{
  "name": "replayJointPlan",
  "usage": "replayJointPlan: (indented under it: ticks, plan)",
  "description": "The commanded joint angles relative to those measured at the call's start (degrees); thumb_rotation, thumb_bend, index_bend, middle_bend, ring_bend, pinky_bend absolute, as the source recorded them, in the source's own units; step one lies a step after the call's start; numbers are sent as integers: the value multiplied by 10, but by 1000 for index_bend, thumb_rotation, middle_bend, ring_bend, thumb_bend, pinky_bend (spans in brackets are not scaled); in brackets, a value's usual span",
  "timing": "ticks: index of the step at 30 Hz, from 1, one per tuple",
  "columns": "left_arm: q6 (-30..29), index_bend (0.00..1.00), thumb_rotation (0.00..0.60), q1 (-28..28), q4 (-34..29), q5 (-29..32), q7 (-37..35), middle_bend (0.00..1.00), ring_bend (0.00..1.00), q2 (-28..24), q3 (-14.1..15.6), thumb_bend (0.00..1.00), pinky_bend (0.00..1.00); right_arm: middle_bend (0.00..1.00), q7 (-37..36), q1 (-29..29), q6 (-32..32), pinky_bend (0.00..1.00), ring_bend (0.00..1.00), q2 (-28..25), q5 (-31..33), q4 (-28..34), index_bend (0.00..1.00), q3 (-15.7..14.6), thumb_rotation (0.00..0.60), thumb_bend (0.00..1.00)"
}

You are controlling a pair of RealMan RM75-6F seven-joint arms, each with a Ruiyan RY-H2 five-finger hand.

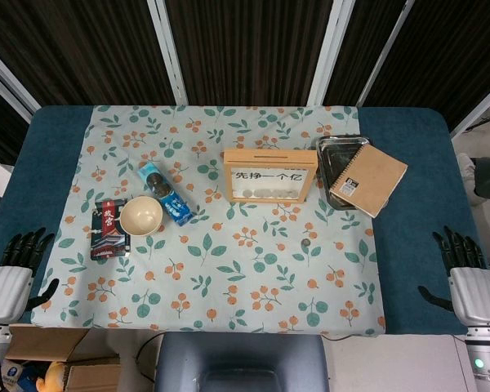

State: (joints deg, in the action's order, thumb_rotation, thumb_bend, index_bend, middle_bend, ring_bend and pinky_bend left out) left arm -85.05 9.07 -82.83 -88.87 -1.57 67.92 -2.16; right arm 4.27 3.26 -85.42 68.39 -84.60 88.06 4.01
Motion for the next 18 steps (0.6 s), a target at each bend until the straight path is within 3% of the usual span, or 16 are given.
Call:
replayJointPlan:
  ticks: [1, 18]
  plan:
    - [-1, 0, 599, -2, 2, 2, 0, 0, 0, 1, 1, 323, 0, 0, 1, 2, 2, 0, 0, 0, 0, 0, 0, 0, 600, 314]
    - [-5, 0, 599, -5, -3, 2, 2, 0, 0, 2, -1, 323, 0, 0, 17, 13, 11, 0, 0, -1, -8, 6, 0, 2, 600, 314]
